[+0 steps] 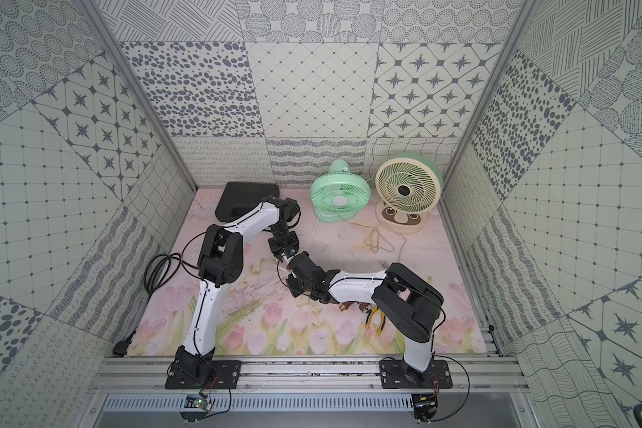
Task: Unplug the desk fan from the power strip
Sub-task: Remove the plug from the socket.
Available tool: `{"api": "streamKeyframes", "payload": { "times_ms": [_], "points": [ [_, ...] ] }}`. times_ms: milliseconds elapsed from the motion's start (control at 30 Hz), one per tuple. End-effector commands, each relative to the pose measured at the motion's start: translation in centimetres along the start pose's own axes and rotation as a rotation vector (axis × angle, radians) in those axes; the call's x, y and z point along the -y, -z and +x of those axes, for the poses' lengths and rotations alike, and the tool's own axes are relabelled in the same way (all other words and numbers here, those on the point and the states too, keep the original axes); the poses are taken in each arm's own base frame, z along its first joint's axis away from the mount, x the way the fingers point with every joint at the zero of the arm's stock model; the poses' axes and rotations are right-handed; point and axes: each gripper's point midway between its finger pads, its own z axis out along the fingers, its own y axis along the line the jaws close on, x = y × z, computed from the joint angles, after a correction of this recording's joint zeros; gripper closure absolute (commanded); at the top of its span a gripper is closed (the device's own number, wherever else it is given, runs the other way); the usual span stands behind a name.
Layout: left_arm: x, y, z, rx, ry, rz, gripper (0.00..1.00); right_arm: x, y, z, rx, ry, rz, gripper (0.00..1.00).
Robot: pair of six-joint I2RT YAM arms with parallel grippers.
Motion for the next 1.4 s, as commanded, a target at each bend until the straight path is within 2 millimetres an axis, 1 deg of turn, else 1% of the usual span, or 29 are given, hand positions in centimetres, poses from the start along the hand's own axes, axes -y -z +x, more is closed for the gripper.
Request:
{"api": "streamKeyframes", "payload": {
  "times_ms": [0,167,500,900,1067,1233,1367],
  "points": [
    [-7.3,-3.6,0.1,-0.024,0.123,-0.35,1.0,-0.4,-0.2,-1.0,0.025,0.029,0.015,0.91],
    [-7.3,-3.7,0.1,-0.024,0.12,-0.352,1.0,-0.9,-0.3,-0.8,0.027,0.072,0.048,1.0],
    [-7.2,-3.7,0.1,-0.023,0.117,-0.351,1.0,-2.0,-0.5,-0.7,0.038,0.174,0.127,1.0],
    [-7.2,-3.7,0.0,-0.02,0.113,-0.351,1.0,-2.1,-0.7,-0.6,0.034,0.157,0.129,1.0],
    [-7.2,-3.6,0.0,-0.019,0.111,-0.35,1.0,-1.6,-0.7,-0.5,0.025,0.092,0.105,1.0],
    [-7.2,-3.5,0.0,-0.018,0.109,-0.351,1.0,-0.3,-0.5,-0.8,0.03,-0.044,0.043,1.0],
    [-7.1,-3.5,0.1,-0.018,0.107,-0.35,1.0,0.9,-0.5,-0.7,0.027,-0.143,0.0,1.0]
  ]
}}
